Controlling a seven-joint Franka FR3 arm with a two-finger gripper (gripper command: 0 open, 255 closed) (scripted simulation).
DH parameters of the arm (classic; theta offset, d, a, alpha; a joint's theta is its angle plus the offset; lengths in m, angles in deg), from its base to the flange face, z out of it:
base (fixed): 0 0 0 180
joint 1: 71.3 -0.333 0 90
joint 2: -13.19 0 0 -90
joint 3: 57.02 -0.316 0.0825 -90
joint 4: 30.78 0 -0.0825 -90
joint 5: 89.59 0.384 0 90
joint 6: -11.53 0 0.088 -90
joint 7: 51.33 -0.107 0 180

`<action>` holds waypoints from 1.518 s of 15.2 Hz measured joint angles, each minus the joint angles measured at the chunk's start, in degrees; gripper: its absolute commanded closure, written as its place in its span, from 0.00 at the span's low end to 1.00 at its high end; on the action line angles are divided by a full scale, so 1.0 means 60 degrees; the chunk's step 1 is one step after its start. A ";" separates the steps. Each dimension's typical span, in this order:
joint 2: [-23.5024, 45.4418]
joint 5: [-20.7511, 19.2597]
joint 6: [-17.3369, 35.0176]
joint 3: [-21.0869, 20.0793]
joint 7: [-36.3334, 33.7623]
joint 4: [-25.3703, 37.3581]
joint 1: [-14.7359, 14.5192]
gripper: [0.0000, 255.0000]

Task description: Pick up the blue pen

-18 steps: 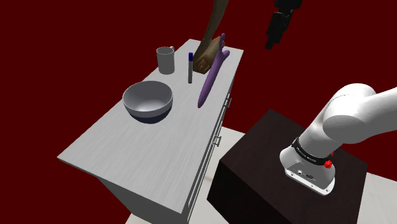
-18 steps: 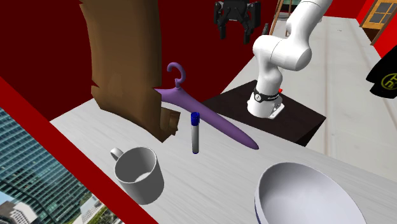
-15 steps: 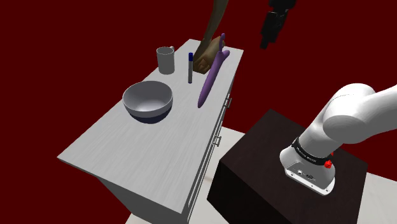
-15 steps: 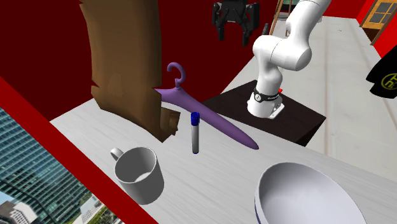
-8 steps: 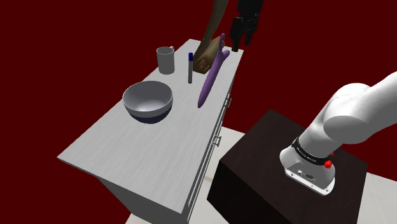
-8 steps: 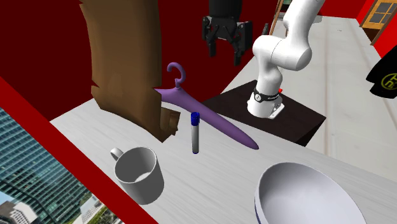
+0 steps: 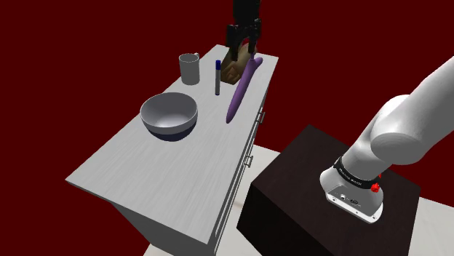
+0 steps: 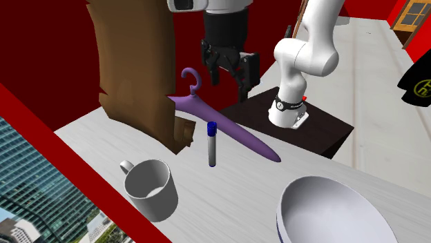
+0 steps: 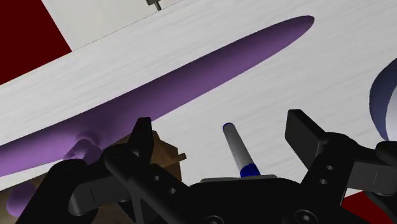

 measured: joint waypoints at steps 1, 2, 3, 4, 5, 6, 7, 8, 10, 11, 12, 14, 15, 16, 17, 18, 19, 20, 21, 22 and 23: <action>0.0338 -0.0056 0.0014 -0.0077 -0.0162 0.0306 -0.0036 0.00; 0.0647 -0.0121 0.0005 -0.0134 -0.0297 0.0597 -0.0062 0.00; 0.1020 -0.0197 0.0028 -0.0192 -0.0443 0.0928 -0.0095 0.00; 0.1473 -0.0292 -0.0048 -0.0248 -0.0597 0.1425 -0.0133 0.00; 0.1882 -0.0379 -0.0045 -0.0311 -0.0773 0.1807 -0.0195 0.00; 0.2217 -0.0450 -0.0024 -0.0355 -0.0904 0.2100 -0.0246 0.00; 0.2383 -0.0486 0.0020 -0.0370 -0.0964 0.2207 -0.0270 0.00; 0.2454 -0.0502 0.0079 -0.0374 -0.0988 0.2213 -0.0278 0.00; 0.2565 -0.0523 0.0294 -0.0386 -0.1030 0.2105 -0.0298 0.00; 0.2584 -0.0527 0.0388 -0.0392 -0.1046 0.2029 -0.0306 0.00; 0.2587 -0.0527 0.0525 -0.0390 -0.1043 0.1894 -0.0304 0.00; 0.2600 -0.0531 0.0755 -0.0388 -0.1039 0.1677 -0.0302 0.00; 0.2600 -0.0531 0.0806 -0.0387 -0.1038 0.1626 -0.0301 1.00; 0.2600 -0.0531 0.0832 -0.0387 -0.1038 0.1601 -0.0301 1.00; 0.2598 -0.0531 0.0845 -0.0386 -0.1036 0.1587 -0.0300 1.00; 0.2596 -0.0530 0.0852 -0.0387 -0.1036 0.1581 -0.0300 1.00; 0.2594 -0.0530 0.0855 -0.0387 -0.1035 0.1579 -0.0301 1.00; 0.2594 -0.0529 0.0856 -0.0388 -0.1035 0.1579 -0.0301 1.00; 0.2594 -0.0529 0.0856 -0.0388 -0.1035 0.1579 -0.0301 1.00; 0.2594 -0.0529 0.0857 -0.0388 -0.1034 0.1579 -0.0301 1.00; 0.2594 -0.0529 0.0858 -0.0388 -0.1034 0.1578 -0.0301 1.00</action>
